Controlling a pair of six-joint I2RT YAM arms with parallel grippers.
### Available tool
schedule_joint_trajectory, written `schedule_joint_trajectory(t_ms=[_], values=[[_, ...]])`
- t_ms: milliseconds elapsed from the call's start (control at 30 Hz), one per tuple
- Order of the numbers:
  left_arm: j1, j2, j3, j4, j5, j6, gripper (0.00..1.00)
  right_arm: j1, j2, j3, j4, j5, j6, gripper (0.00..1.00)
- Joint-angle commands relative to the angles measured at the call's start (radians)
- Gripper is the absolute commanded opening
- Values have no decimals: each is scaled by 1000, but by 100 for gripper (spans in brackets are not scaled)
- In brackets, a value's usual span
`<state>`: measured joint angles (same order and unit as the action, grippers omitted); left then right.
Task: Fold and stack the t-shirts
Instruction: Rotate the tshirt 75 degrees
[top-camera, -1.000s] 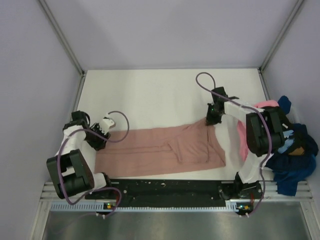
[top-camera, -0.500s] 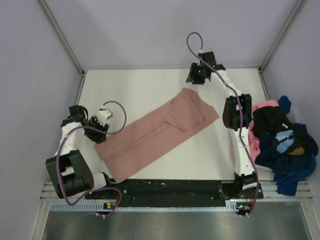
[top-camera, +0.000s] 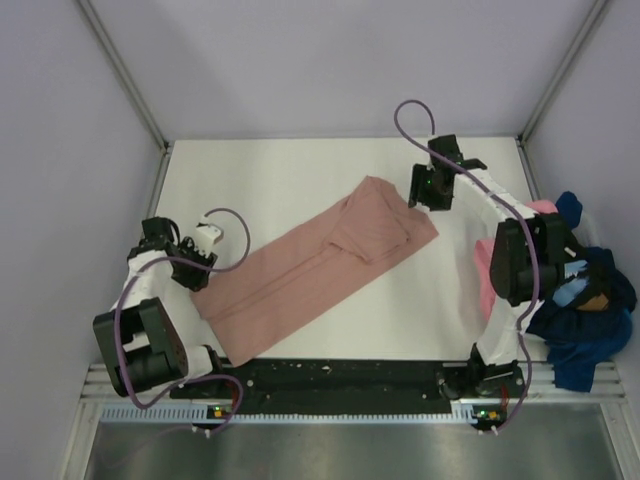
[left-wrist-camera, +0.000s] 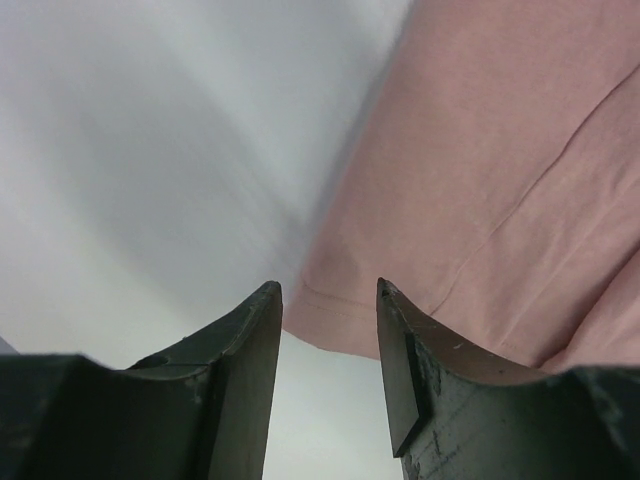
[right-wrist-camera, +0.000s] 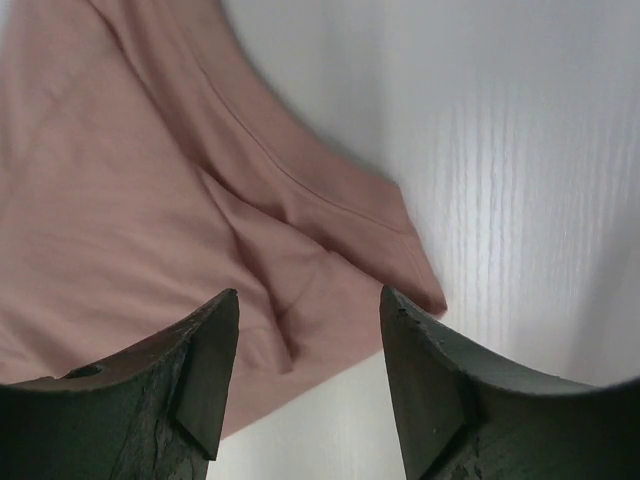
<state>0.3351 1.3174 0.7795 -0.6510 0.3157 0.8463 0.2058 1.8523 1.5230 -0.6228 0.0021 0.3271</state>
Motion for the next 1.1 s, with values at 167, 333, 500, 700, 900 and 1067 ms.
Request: schedule_joint_trajectory(t_ms=[167, 333, 500, 700, 900, 1067], values=[[-2, -83, -46, -42, 78, 31, 49, -22, 76, -169, -11, 3, -60, 39], [-14, -84, -37, -142, 187, 86, 51, -66, 186, -42, -11, -85, -100, 0], [-132, -112, -22, -219, 214, 126, 55, -117, 405, 372, -54, -197, -143, 0], [-411, -173, -20, -236, 174, 74, 55, -166, 764, 978, -127, -244, -40, 21], [-502, -207, 4, -318, 241, 149, 56, -171, 633, 914, -31, -203, -126, 50], [-519, -221, -49, -355, 258, 307, 58, -169, 282, 560, 144, -272, -180, 62]])
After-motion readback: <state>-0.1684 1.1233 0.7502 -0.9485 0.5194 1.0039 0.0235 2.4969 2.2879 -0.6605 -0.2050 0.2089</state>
